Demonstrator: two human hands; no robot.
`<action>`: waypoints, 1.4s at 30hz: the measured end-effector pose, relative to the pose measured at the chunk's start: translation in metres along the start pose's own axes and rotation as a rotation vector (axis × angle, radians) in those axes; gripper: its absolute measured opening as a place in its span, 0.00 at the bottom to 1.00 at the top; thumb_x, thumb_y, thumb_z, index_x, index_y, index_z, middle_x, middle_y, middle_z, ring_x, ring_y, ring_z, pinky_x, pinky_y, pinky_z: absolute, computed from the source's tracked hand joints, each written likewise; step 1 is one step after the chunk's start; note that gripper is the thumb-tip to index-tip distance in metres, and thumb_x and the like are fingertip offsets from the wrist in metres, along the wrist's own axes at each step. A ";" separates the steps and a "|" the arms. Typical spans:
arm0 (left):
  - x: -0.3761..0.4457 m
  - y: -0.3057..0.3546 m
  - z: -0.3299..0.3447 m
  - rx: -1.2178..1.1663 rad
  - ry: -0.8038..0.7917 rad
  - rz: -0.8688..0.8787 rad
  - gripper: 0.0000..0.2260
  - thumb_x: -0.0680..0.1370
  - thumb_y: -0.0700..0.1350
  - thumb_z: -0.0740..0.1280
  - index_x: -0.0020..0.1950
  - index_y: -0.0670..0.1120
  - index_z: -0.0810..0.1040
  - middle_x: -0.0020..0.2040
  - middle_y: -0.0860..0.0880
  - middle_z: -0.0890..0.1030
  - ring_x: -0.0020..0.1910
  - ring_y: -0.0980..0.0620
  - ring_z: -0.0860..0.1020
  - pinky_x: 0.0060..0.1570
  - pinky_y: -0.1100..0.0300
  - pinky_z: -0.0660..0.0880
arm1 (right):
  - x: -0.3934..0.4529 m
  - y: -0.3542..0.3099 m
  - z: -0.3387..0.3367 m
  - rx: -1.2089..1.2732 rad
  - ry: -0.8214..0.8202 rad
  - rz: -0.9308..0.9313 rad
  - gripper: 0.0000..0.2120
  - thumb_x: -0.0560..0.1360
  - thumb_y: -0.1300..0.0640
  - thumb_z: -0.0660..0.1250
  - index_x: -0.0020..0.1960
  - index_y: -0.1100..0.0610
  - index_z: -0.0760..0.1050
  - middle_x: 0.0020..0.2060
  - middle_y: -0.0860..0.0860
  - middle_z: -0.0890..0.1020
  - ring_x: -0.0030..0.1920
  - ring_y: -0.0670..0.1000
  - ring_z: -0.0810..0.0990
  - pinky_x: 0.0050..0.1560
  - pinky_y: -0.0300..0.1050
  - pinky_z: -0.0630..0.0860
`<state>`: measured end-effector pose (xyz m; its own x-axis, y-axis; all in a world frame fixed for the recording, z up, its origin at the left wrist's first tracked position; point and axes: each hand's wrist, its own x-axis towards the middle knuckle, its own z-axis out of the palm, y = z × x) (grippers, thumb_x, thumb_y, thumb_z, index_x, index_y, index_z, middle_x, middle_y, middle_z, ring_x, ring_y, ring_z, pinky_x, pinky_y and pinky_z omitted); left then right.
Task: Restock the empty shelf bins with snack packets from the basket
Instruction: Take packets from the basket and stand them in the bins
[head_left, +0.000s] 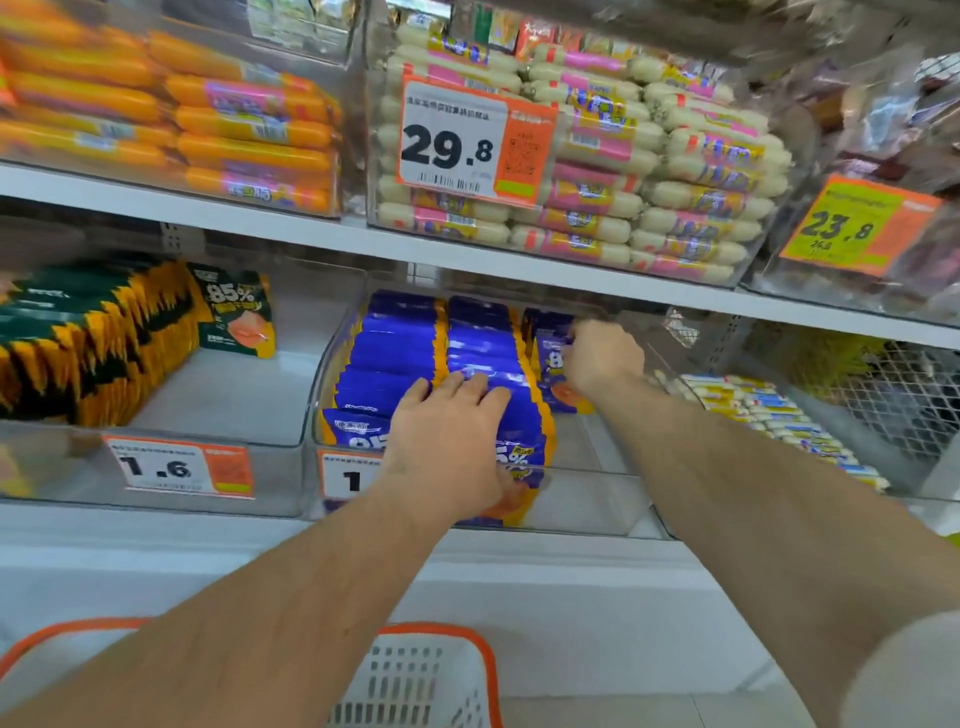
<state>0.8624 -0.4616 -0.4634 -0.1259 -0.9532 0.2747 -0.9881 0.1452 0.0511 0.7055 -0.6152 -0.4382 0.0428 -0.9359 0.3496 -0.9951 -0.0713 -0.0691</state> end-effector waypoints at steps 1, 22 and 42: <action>0.000 0.000 0.000 -0.003 0.004 0.001 0.40 0.73 0.68 0.64 0.78 0.54 0.52 0.80 0.51 0.54 0.79 0.50 0.51 0.76 0.47 0.49 | 0.006 -0.001 0.005 -0.008 -0.010 0.010 0.09 0.79 0.56 0.64 0.57 0.57 0.79 0.54 0.59 0.82 0.55 0.61 0.81 0.49 0.50 0.76; 0.004 -0.003 -0.003 0.018 -0.076 0.035 0.41 0.74 0.67 0.64 0.79 0.52 0.49 0.80 0.49 0.53 0.79 0.48 0.50 0.76 0.46 0.49 | -0.002 -0.003 0.012 0.265 0.039 0.045 0.06 0.76 0.61 0.64 0.50 0.60 0.78 0.47 0.61 0.82 0.51 0.63 0.81 0.47 0.48 0.75; -0.136 -0.071 -0.009 -0.370 0.029 -0.044 0.15 0.72 0.50 0.67 0.58 0.49 0.76 0.55 0.51 0.80 0.55 0.47 0.78 0.53 0.54 0.73 | -0.208 -0.135 -0.017 0.950 0.227 -0.197 0.06 0.70 0.61 0.68 0.35 0.55 0.78 0.24 0.40 0.73 0.29 0.42 0.72 0.35 0.35 0.68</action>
<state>0.9500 -0.3401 -0.4961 -0.0763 -0.9534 0.2918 -0.8929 0.1955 0.4056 0.8297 -0.4053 -0.4855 0.0829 -0.7968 0.5985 -0.4827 -0.5575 -0.6754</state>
